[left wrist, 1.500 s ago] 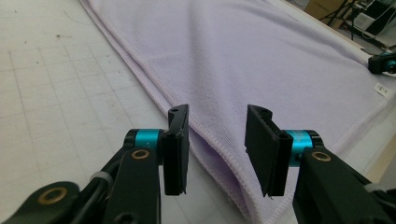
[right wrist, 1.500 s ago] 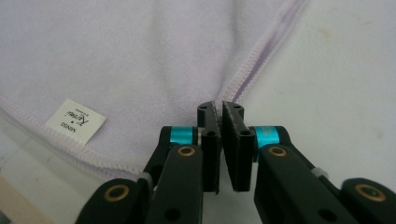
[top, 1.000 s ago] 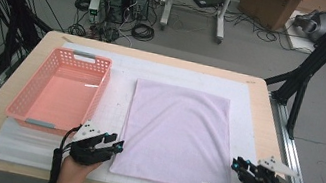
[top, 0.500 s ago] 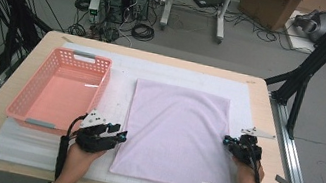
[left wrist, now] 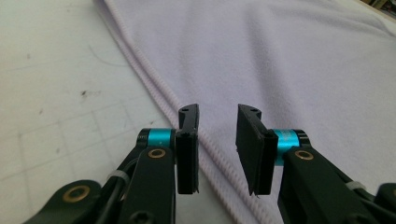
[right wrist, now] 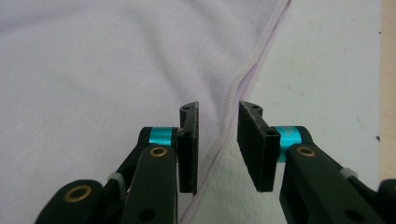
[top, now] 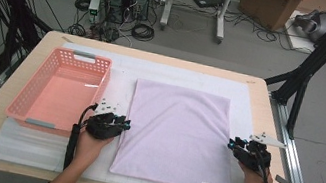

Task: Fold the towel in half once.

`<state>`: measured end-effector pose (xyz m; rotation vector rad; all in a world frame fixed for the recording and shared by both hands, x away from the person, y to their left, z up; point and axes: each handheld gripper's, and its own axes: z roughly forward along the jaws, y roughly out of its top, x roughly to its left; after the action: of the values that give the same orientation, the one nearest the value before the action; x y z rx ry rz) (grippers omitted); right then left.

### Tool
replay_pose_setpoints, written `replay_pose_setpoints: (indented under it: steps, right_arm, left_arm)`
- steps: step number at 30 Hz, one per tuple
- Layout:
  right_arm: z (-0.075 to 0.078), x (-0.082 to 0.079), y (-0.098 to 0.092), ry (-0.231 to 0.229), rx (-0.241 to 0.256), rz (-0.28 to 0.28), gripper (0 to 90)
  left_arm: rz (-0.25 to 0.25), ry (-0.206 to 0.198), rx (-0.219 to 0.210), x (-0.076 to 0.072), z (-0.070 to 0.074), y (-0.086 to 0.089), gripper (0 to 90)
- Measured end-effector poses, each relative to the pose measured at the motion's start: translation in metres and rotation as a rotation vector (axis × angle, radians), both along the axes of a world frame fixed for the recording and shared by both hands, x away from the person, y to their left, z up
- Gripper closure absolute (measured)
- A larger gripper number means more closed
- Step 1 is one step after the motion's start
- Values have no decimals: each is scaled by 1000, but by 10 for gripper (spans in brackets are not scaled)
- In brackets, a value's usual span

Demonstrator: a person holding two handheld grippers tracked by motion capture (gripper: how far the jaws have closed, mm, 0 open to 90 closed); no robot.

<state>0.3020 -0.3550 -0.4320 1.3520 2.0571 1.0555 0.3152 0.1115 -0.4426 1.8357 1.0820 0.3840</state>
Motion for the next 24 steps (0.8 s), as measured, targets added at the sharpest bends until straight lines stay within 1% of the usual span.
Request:
replay_pose_setpoints:
  steps: [1,2,3,5,6,7,8,9,11,12,13,15,17,19,20,22,24]
  right_arm:
    - [0,-2,0,-2,-1,7,686]
    - [0,-3,-1,-3,4,11,686]
    - [1,-5,-1,-4,8,9,685]
    - [2,-8,-2,-9,17,9,686]
    - [3,-9,-2,-13,20,8,686]
    - [3,-9,-2,-12,23,9,686]
    - [4,-9,-2,-16,25,8,686]
    - [4,-9,-2,-17,28,9,686]
    - [3,-9,-2,-13,33,11,685]
    - [2,-10,-2,-10,32,15,685]
    - [2,-10,-1,-11,30,14,686]
    - [3,-11,-2,-14,30,12,686]
    - [3,-11,-4,-14,31,8,685]
    - [2,-11,-6,-11,30,6,675]
    - [1,-11,-6,-7,33,6,668]
    - [-1,-11,-5,5,34,32,667]
    - [-4,-10,-1,15,44,91,669]
  left_arm:
    - [0,-1,15,3,-1,-4,691]
    - [-1,4,39,6,-2,-7,688]
    - [-1,5,49,8,-4,-9,680]
    - [-4,22,98,10,-8,-14,684]
    - [-1,14,125,10,-8,-16,702]
    - [4,-19,170,8,-7,-19,755]
    - [4,-31,195,7,-8,-21,817]
    - [2,-33,205,7,-8,-21,838]
    - [6,-35,211,7,-8,-21,862]
    - [22,-32,214,6,-7,-19,868]
    - [41,-29,214,6,-5,-15,870]
    - [65,-9,179,6,-4,-8,869]
    - [78,3,158,5,-4,-2,861]
    - [81,3,150,4,-6,-1,819]
    - [78,1,130,5,-6,1,755]
    - [76,9,57,5,-5,5,582]
    - [58,-5,10,4,-4,7,490]
